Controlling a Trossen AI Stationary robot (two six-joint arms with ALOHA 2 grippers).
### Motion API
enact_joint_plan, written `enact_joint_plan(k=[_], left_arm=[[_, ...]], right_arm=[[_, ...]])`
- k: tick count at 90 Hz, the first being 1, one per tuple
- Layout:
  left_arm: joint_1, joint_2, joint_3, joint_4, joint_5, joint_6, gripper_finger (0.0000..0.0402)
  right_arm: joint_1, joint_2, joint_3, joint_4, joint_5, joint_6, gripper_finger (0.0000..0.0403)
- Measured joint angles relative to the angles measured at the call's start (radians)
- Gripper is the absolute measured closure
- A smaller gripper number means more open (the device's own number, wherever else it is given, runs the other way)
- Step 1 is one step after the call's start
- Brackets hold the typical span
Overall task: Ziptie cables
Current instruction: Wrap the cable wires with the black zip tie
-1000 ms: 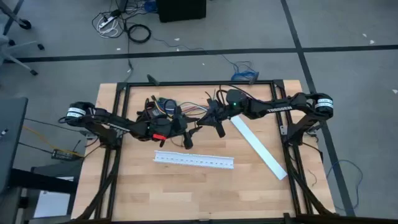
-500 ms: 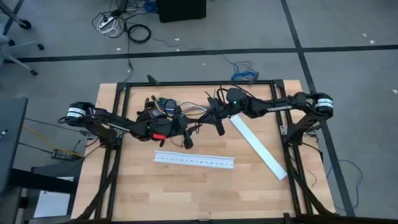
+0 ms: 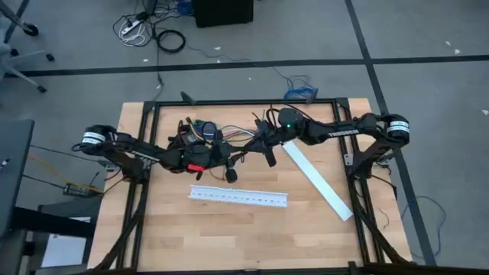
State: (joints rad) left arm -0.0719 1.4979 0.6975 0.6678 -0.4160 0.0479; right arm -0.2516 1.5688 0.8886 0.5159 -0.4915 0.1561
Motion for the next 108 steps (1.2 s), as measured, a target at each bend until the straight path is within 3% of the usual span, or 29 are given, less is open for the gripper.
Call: enact_joint_plan(k=[40,65,108], left_arm=[[0.0,0.0,0.0,-0.004,0.0,0.0,0.0352],[0.0,0.0,0.0,-0.006,0.0,0.002,0.0387],[0.0,-0.003,0.003,-0.021,-0.004,0.011,0.0387]], right_arm=[[0.0,0.0,0.0,0.015,-0.01,-0.002,0.0403],[0.0,0.0,0.0,0.018,-0.014,-0.002,0.0403],[-0.001,0.002,-0.001,0.061,-0.025,-0.003,0.0403]])
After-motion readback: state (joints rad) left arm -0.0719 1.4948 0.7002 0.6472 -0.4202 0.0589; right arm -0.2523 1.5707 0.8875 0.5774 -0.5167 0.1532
